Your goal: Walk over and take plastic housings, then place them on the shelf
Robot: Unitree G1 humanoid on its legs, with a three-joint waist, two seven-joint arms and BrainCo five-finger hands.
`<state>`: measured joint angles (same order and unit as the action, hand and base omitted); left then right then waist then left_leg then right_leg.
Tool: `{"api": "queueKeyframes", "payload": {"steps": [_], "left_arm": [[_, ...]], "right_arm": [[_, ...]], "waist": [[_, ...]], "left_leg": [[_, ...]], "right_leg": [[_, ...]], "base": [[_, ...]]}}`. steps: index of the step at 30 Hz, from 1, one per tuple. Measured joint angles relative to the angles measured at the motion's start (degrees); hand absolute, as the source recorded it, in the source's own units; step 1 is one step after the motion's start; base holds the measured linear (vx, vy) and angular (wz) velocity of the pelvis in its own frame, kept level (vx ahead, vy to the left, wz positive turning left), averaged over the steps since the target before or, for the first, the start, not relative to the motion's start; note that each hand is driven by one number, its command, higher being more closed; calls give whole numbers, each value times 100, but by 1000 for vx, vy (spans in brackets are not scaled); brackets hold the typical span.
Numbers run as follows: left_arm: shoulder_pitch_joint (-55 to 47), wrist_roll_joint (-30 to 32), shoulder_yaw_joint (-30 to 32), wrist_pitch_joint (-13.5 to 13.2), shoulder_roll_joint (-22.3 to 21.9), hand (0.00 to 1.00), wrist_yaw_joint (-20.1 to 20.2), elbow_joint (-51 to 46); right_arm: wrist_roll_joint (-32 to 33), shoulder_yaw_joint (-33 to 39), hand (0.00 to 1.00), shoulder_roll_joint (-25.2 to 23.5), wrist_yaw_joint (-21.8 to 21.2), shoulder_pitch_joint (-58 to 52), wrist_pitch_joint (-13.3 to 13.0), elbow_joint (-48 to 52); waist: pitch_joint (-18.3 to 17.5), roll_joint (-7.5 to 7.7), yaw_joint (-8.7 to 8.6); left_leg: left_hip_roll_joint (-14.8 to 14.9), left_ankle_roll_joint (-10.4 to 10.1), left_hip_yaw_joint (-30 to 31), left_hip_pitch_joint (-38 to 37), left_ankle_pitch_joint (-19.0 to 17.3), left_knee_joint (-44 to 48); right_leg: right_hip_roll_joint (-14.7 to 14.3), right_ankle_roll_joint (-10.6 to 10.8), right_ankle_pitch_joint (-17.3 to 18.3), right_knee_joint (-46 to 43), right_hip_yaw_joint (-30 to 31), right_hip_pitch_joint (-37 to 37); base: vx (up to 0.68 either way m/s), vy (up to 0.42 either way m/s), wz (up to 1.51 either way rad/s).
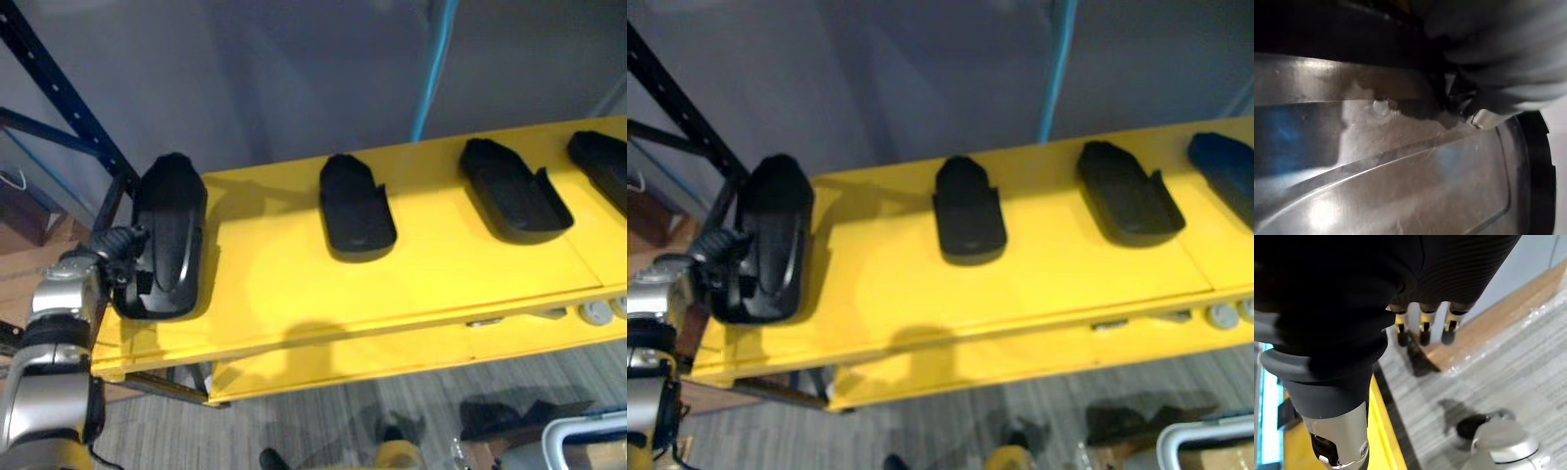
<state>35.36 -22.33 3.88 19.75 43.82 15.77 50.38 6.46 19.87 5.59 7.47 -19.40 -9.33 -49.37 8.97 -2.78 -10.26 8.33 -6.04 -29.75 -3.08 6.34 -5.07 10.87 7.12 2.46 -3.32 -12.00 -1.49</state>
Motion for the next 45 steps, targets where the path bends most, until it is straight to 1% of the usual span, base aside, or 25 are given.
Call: {"api": "queueKeyframes", "payload": {"steps": [3,4,6,8,11,14,22,31,35,45], "left_arm": [[-145,-46,63,33,-269,100,-229,38],[-184,-178,187,26,-352,100,-303,39],[-178,-295,270,-27,-396,100,-470,39],[-168,-382,271,-62,-454,100,-624,43],[-68,-431,270,-106,-482,100,-743,39],[59,-437,270,-128,-492,100,-828,39],[187,-428,216,-259,-492,100,-814,39],[360,-429,-26,-253,-492,100,-725,40],[503,-429,-60,-253,-492,100,-594,38],[521,-438,-75,-255,-491,100,-658,37]], "right_arm": [[0,31,0,-104,15,16,-55,-132],[1,30,0,-126,26,28,-67,-134],[6,25,0,-126,79,80,-70,-156],[40,25,0,-103,141,179,-86,-155],[184,24,0,-73,142,292,-86,-151],[253,23,0,-82,143,289,-86,-156],[392,17,0,-141,185,288,-93,-162],[402,-20,0,-148,254,289,-103,-162],[406,-34,0,-150,268,294,-104,-159],[407,-47,0,-149,300,294,-104,-159]], "waist": [[33,49,1],[46,60,6],[50,63,6],[150,51,5],[270,8,-8],[314,27,-14],[326,47,-61],[354,73,-145],[489,61,-156],[489,62,-184]], "left_leg": [[-7,-1,118,-6,1,9],[-11,-1,138,-15,1,26],[-18,-1,171,-40,1,27],[-18,-1,181,-82,1,26],[-18,-2,183,-67,-1,4],[-16,-4,193,-37,-2,2],[-19,-4,199,28,-2,27],[-19,-4,111,13,-2,26],[-18,-4,105,6,-2,26],[-18,-4,61,3,-2,28]], "right_leg": [[-6,30,-25,29,-96,-120],[-7,57,-44,65,-127,-172],[-6,57,-46,106,-176,-241],[-7,53,-42,118,-181,-282],[-6,37,-33,117,-175,-262],[-6,15,-18,120,-177,-237],[-9,51,-46,122,-168,-181],[-11,38,-58,121,-68,-132],[-12,20,-72,121,-52,-125],[-15,27,-111,129,8,-82]], "base": [[58,-17,17],[48,-11,8],[43,-5,7],[0,0,0],[0,0,0],[0,0,0],[2,1,1],[-4,2,-5],[0,0,0],[-1,0,-1]]}}
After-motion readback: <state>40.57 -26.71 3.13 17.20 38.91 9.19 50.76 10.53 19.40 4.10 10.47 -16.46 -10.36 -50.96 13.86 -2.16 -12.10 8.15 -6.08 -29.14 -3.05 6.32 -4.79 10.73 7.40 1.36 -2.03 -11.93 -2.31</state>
